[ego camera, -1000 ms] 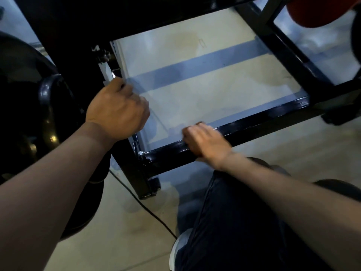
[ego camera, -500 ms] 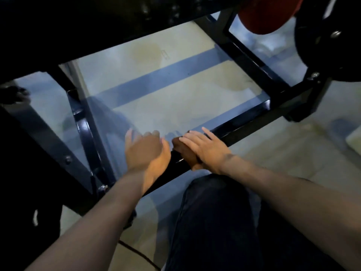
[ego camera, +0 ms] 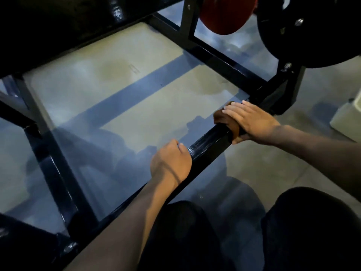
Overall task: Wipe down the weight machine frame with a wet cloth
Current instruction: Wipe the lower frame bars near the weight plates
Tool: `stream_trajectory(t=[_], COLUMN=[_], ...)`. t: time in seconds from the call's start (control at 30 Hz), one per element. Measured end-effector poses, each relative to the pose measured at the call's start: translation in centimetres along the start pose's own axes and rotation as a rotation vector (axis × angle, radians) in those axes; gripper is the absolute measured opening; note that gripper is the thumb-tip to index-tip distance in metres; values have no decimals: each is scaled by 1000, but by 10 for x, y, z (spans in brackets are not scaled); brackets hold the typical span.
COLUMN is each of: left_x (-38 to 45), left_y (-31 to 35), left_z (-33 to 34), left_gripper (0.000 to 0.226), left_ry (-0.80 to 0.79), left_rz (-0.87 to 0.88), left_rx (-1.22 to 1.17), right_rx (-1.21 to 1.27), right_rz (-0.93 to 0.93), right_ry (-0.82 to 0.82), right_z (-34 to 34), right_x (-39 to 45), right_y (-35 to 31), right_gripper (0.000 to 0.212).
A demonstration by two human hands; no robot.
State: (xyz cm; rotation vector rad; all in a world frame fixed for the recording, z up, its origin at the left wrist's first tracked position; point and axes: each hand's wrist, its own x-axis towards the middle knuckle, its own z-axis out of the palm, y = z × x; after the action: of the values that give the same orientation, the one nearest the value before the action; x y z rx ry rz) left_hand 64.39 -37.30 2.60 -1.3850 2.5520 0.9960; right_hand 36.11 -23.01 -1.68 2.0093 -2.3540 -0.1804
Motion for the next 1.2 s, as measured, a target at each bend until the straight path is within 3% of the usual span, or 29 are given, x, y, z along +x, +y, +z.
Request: stream_trajectory(t=[0.1, 0.23, 0.3, 0.4, 0.53, 0.73, 0.97, 1.1, 1.2], left_x=[5, 13, 22, 36, 41, 69, 96, 105, 109], left_y=[15, 37, 42, 52, 65, 105, 164, 197, 225], left_z=[9, 25, 34, 45, 57, 66, 99, 117, 118], left_gripper=[35, 39, 42, 42, 38, 62, 44, 55, 58], left_ry=[26, 81, 114, 113, -3, 20, -61, 80, 188], left_rz=[-41, -85, -68, -27, 1, 85, 81, 60, 49], left_rx=[-154, -254, -255, -184, -38, 30, -28, 106, 60], right_rx=[145, 183, 103, 11, -149, -228, -277, -284, -314], right_rz=[-124, -262, -257, -87, -38, 44, 43, 17, 31], right_ry=[149, 134, 123, 129, 35, 56, 5, 6, -17], right_z=[12, 24, 26, 29, 20, 25, 31, 40, 42], right_x=[1, 6, 4, -7, -8, -9, -13, -11, -14], right_y=[-62, -100, -78, -22, 43, 100, 166, 199, 222], right_gripper=[109, 100, 104, 109, 117, 120, 117, 118, 113])
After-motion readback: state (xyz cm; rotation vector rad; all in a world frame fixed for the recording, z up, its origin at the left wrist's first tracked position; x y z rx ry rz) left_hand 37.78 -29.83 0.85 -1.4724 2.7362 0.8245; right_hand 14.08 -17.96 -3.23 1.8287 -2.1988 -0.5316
